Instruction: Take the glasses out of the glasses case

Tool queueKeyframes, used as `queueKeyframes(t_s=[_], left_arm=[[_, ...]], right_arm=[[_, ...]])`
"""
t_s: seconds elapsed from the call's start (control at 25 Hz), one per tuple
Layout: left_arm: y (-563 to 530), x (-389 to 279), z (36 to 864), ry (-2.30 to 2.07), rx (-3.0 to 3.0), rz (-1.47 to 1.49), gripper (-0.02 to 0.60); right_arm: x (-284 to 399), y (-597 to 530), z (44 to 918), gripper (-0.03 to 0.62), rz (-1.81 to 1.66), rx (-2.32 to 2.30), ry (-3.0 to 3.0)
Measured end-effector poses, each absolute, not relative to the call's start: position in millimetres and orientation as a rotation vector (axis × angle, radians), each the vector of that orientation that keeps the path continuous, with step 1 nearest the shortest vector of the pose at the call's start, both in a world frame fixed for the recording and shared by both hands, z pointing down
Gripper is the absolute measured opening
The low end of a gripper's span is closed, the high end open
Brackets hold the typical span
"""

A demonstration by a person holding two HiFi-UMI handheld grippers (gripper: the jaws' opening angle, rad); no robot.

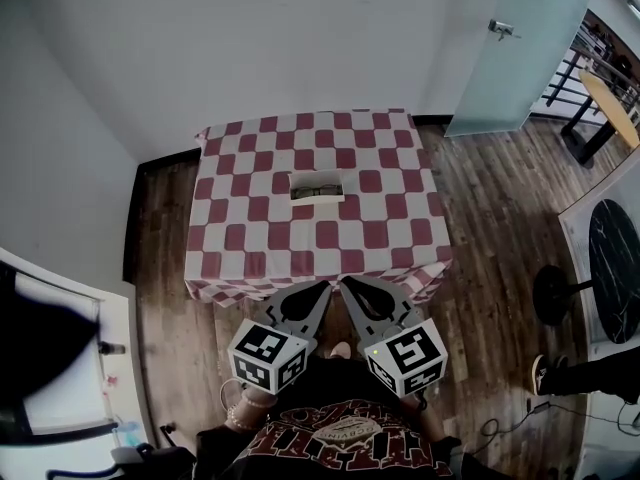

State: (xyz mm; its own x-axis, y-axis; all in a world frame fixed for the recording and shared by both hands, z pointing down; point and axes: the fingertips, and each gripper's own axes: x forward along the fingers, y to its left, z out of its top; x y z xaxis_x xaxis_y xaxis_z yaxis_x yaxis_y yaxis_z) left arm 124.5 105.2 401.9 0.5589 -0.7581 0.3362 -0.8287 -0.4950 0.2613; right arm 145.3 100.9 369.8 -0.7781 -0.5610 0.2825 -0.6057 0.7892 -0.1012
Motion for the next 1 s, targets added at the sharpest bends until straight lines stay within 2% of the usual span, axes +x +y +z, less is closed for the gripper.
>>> queueKeyframes(t_s=[0.24, 1.0], left_arm=[[82.6, 124.8, 405.9, -1.241, 2.427, 0.242, 0.009], [-23.5, 69.5, 414.6, -1.102, 2.455, 0.252, 0.009]], right_arm=[[144.2, 81.4, 376.2, 0.02, 0.286, 0.962, -2.713], [97.1, -25.0, 382.3, 0.02, 0.304, 1.081, -2.633]])
